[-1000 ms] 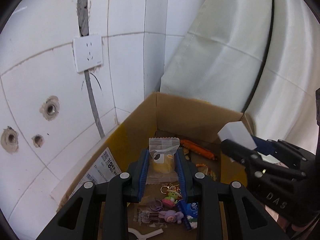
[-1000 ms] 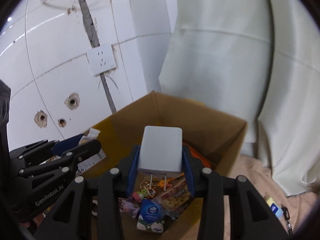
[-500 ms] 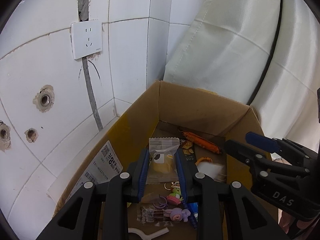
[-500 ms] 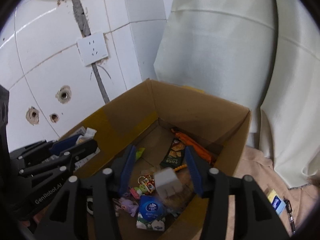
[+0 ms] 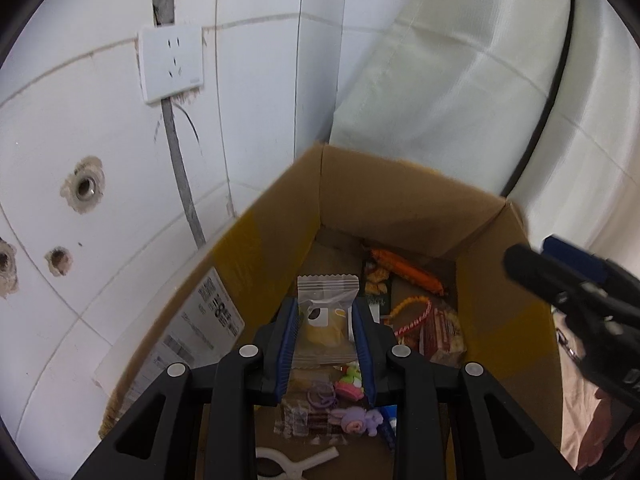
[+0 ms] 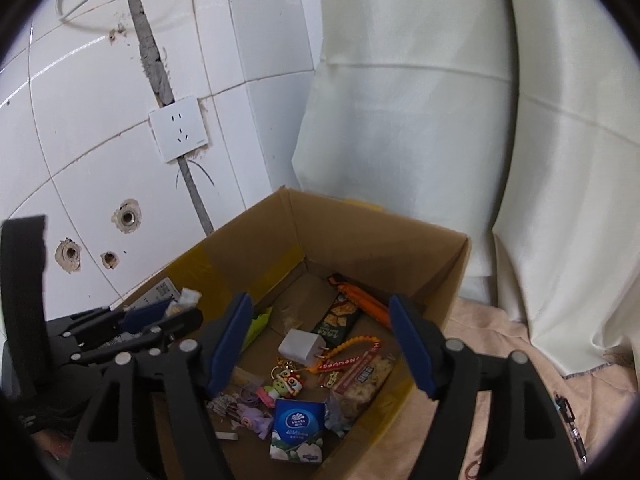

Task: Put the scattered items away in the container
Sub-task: 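Open both grippers to drop the packet and charger into the box, then move both open grippers back toward the remaining items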

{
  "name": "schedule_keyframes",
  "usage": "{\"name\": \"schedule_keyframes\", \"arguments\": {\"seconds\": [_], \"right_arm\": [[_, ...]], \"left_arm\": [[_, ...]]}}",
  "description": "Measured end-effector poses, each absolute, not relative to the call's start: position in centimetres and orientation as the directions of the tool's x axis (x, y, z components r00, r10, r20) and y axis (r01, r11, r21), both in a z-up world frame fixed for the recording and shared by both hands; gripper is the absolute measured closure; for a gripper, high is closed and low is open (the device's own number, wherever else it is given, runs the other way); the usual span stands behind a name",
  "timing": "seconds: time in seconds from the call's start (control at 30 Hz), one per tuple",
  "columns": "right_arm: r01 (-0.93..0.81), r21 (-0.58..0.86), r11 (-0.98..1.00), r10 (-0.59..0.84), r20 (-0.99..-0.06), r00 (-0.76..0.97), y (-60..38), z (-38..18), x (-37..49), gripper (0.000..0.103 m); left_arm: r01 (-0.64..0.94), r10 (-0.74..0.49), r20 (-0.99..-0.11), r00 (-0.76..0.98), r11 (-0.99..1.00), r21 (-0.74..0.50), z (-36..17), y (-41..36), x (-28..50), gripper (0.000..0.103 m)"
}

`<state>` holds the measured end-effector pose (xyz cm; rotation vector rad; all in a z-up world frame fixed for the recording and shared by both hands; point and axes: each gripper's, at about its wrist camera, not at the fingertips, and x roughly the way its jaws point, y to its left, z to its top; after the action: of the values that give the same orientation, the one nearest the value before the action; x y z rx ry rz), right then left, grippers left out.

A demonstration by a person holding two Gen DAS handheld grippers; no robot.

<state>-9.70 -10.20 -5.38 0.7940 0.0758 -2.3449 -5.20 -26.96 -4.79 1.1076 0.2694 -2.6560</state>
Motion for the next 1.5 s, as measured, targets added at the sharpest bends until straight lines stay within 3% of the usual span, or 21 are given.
{"name": "schedule_keyframes", "arguments": {"seconds": [0.07, 0.13, 0.17, 0.2, 0.27, 0.47, 0.63, 0.7, 0.93, 1.1, 1.23, 1.33, 1.5], "right_arm": [[0.606, 0.151, -0.781, -0.576, -0.55, -0.605, -9.7, -5.2, -9.6, 0.024], [0.599, 0.151, -0.786, -0.572, -0.543, -0.615, -9.1, -5.0, -9.5, 0.023], [0.595, 0.148, -0.79, -0.568, -0.54, -0.621, -8.8, -4.8, -9.4, 0.023], [0.593, 0.145, -0.792, -0.566, -0.536, -0.626, -8.6, -4.7, -9.4, 0.023], [0.579, 0.136, -0.804, -0.554, -0.525, -0.646, -8.0, -4.2, -9.3, 0.018], [0.504, 0.124, -0.855, -0.498, -0.468, -0.73, -4.3, -2.4, -9.0, 0.0], [0.397, 0.035, -0.917, -0.372, -0.431, -0.822, 1.1, -0.6, -8.5, 0.0], [0.355, 0.004, -0.935, -0.323, -0.422, -0.847, 3.3, -0.3, -8.3, 0.0], [0.234, 0.017, -0.972, -0.217, -0.439, -0.872, 11.5, -1.2, -7.8, 0.0], [0.18, 0.022, -0.983, -0.169, -0.466, -0.868, 16.5, -3.1, -7.5, 0.0], [0.146, -0.001, -0.989, -0.127, -0.484, -0.866, 19.7, -5.2, -7.9, 0.0], [0.136, -0.014, -0.991, -0.111, -0.497, -0.861, 20.8, -6.7, -8.5, 0.0], [0.111, -0.047, -0.993, -0.07, -0.526, -0.847, 22.3, -9.6, -9.7, 0.0]], "left_arm": [[0.322, -0.18, -0.723, -0.666, -0.945, -0.061, -4.9, -27.0, -5.2, 0.067], [0.317, -0.167, -0.732, -0.661, -0.946, -0.069, -4.9, -27.1, -5.2, 0.044], [0.31, -0.156, -0.731, -0.664, -0.947, -0.08, -4.8, -27.1, -5.1, 0.021], [0.307, -0.15, -0.725, -0.672, -0.947, -0.089, -4.5, -27.0, -4.9, 0.01], [0.305, -0.153, -0.703, -0.694, -0.948, -0.095, -3.8, -26.9, -4.3, 0.006], [0.316, -0.183, -0.588, -0.788, -0.94, -0.132, -0.7, -25.9, -2.5, 0.006], [0.137, -0.037, -0.455, -0.89, -0.973, -0.188, 2.2, -21.6, -1.6, 0.006], [0.057, 0.028, -0.455, -0.89, -0.983, -0.173, 2.7, -18.8, -1.9, 0.006], [-0.026, 0.031, -0.485, -0.874, -1.0, -0.017, 2.4, -8.7, -3.9, 0.006], [-0.095, 0.103, -0.478, -0.872, -0.995, -0.04, 0.9, -3.8, -4.8, 0.006], [-0.215, 0.239, -0.463, -0.854, -0.971, -0.105, -1.0, -0.8, -5.4, 0.006], [-0.192, 0.217, -0.446, -0.868, -0.976, -0.103, -2.8, 0.8, -5.8, 0.006], [-0.192, 0.193, -0.51, -0.838, -0.98, -0.056, -7.9, 2.2, -7.4, 0.006]]}}
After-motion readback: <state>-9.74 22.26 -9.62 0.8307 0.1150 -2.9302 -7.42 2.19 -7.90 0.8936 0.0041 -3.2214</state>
